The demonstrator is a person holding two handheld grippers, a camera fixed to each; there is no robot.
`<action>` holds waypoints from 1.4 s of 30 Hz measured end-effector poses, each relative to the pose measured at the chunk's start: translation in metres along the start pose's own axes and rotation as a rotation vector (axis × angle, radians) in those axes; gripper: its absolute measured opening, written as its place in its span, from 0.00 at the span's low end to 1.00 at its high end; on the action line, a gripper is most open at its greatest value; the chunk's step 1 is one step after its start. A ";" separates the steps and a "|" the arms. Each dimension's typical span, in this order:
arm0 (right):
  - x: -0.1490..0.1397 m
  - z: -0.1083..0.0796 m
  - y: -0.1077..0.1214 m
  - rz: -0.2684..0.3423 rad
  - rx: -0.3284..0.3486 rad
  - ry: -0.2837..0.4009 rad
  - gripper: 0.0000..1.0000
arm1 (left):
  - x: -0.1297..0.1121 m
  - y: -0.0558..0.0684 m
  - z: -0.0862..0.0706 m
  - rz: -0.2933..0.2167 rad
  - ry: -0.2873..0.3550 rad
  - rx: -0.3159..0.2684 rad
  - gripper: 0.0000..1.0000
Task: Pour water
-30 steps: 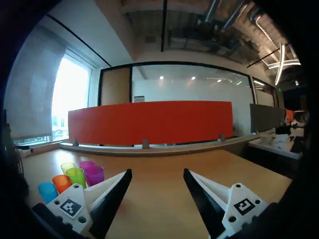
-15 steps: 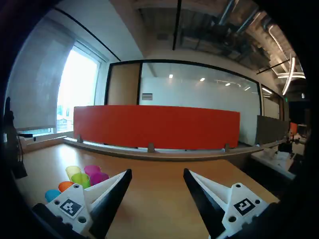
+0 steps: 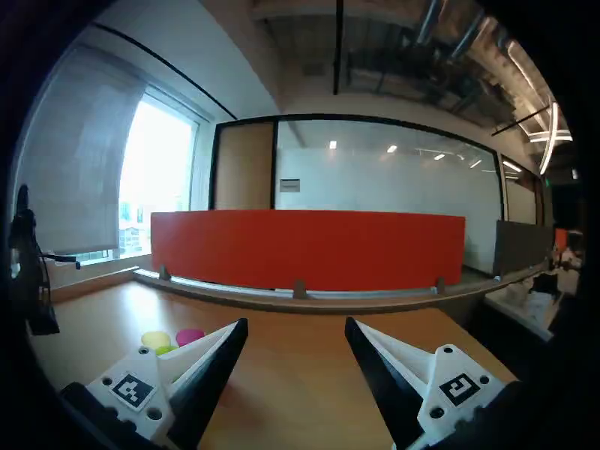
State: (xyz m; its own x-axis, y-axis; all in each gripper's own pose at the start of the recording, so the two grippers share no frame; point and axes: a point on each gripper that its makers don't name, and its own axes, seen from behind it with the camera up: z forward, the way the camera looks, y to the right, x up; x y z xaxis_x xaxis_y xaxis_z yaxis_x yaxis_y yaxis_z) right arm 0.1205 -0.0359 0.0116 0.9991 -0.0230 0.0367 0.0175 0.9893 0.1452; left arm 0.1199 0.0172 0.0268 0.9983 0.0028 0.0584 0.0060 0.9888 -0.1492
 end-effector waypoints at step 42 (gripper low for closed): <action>0.026 -0.013 -0.074 -0.015 0.438 -0.076 1.00 | 0.013 0.083 -0.002 -0.011 -0.084 -0.429 0.87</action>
State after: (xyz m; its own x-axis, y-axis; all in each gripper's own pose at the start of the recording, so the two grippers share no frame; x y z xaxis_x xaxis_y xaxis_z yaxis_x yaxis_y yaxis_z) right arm 0.1454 -0.1081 -0.0111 0.9928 -0.0641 0.1015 -0.0024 0.8347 0.5507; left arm 0.1333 0.0986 0.0137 0.9900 0.0219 0.1393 0.0579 0.8376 -0.5432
